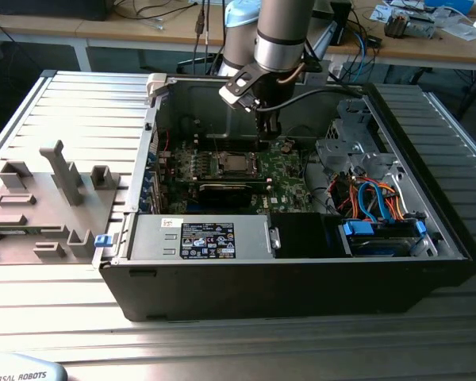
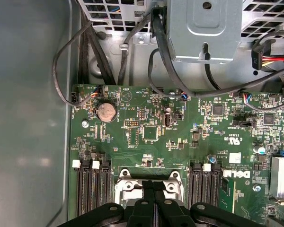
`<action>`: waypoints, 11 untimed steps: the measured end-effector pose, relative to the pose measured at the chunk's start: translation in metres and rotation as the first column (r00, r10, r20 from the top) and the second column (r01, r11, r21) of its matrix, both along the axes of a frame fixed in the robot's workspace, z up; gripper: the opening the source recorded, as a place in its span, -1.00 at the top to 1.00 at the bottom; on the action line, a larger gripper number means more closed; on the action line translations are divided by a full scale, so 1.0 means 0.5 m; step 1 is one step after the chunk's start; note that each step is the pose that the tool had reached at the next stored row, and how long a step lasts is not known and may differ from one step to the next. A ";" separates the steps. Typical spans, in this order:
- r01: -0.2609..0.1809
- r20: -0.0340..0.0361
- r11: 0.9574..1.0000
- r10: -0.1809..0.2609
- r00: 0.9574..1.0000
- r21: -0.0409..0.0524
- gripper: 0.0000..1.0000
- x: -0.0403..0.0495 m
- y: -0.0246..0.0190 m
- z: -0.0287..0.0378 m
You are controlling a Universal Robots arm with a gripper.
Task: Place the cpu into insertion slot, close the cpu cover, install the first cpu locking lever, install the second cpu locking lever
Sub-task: 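Close the cpu cover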
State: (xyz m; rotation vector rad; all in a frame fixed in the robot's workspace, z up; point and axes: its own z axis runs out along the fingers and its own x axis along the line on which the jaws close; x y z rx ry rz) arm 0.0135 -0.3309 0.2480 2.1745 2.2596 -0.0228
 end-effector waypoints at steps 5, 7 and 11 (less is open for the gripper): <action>0.000 0.000 1.000 0.000 1.000 0.000 0.79 -0.002 0.0000 -0.001; 0.000 0.000 1.000 0.000 1.000 0.000 0.79 -0.003 0.0000 -0.001; 0.000 0.000 1.000 0.000 1.000 0.000 0.79 -0.004 0.0000 -0.002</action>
